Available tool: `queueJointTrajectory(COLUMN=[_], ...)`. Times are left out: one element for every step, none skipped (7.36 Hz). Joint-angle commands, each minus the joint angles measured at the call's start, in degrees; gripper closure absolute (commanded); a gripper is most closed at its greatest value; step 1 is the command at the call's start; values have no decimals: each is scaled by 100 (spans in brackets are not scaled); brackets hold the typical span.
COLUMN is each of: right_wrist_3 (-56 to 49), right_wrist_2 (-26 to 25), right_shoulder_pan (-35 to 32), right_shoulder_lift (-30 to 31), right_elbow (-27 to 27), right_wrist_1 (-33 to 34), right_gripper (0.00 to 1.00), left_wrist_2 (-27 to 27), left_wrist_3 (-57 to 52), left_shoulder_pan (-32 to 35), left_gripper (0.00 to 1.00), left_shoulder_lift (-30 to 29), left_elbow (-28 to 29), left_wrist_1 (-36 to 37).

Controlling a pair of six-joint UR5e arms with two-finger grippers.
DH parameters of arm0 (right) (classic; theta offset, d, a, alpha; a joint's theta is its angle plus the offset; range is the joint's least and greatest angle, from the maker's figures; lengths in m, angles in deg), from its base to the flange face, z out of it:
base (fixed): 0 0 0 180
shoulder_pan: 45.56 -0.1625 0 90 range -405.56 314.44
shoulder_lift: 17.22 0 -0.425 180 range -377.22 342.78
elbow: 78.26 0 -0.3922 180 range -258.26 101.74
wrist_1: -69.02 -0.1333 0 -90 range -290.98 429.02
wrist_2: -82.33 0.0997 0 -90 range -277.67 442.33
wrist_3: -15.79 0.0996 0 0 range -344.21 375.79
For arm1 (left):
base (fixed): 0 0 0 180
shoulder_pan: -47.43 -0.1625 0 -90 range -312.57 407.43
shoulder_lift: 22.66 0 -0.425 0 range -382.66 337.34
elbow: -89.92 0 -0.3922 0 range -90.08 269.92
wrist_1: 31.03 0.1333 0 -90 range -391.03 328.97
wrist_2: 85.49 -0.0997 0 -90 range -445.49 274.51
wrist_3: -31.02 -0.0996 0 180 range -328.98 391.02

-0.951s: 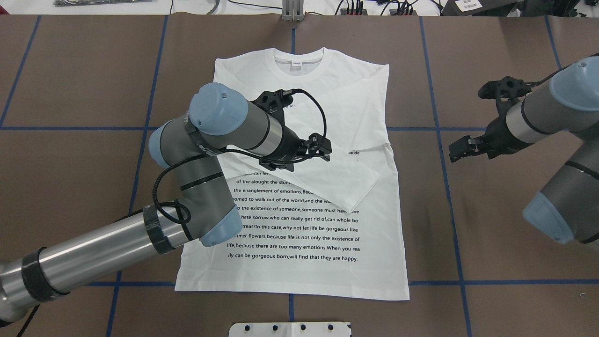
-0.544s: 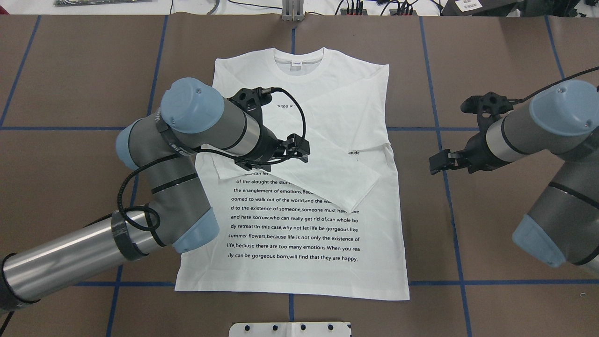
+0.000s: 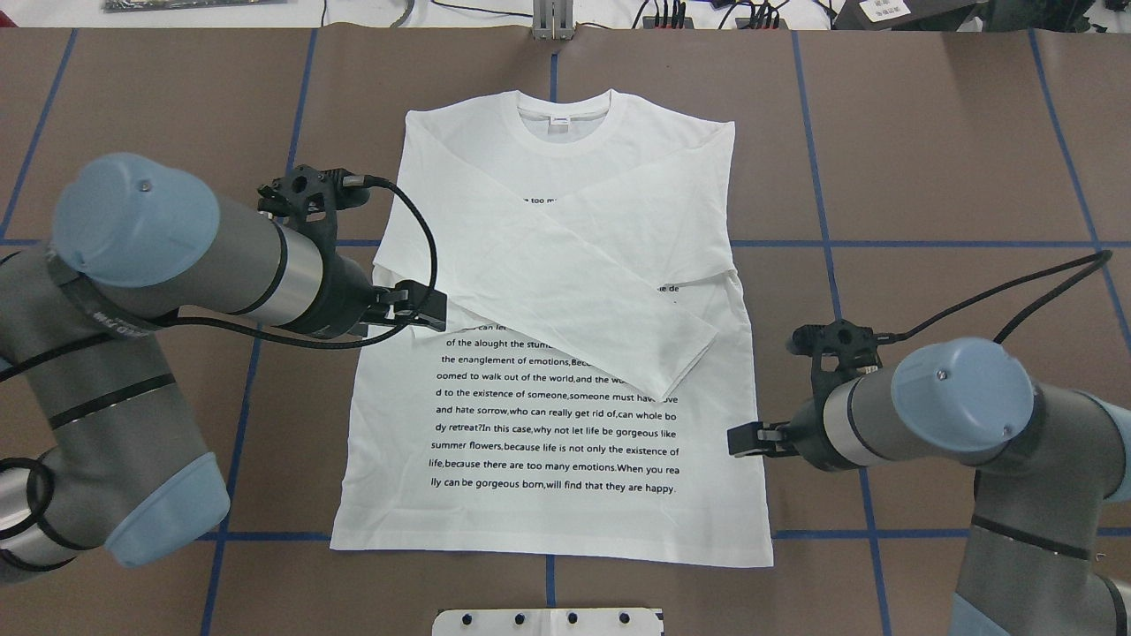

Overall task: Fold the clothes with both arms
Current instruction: 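Move both grippers down to the side edges of the shirt body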

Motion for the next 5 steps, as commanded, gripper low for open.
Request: queueJointTrajectory(right_wrist_3=[702, 703, 703, 712, 712], right_wrist_2=[-732, -824, -790, -755, -754], right_shoulder_pan=[949, 970, 962, 953, 944], right_shoulder_lift=[41, 23, 67, 76, 76], right_elbow=[-45, -151, -161, -152, -152], right_wrist_1=[12, 12, 12, 12, 12], right_gripper=[0, 1, 2, 7, 10], left_wrist_2=[-130, -130, -130, -130, -139], left_wrist_3=[33, 42, 42, 42, 42], left_shoulder_pan=[-46, -46, -55, -81, -99], left_gripper=[1, 1, 1, 1, 1], left_shoulder_lift=[149, 149, 149, 149, 149], left_elbow=[-283, -309, -327, -336, -336], left_wrist_1=[156, 165, 165, 165, 165])
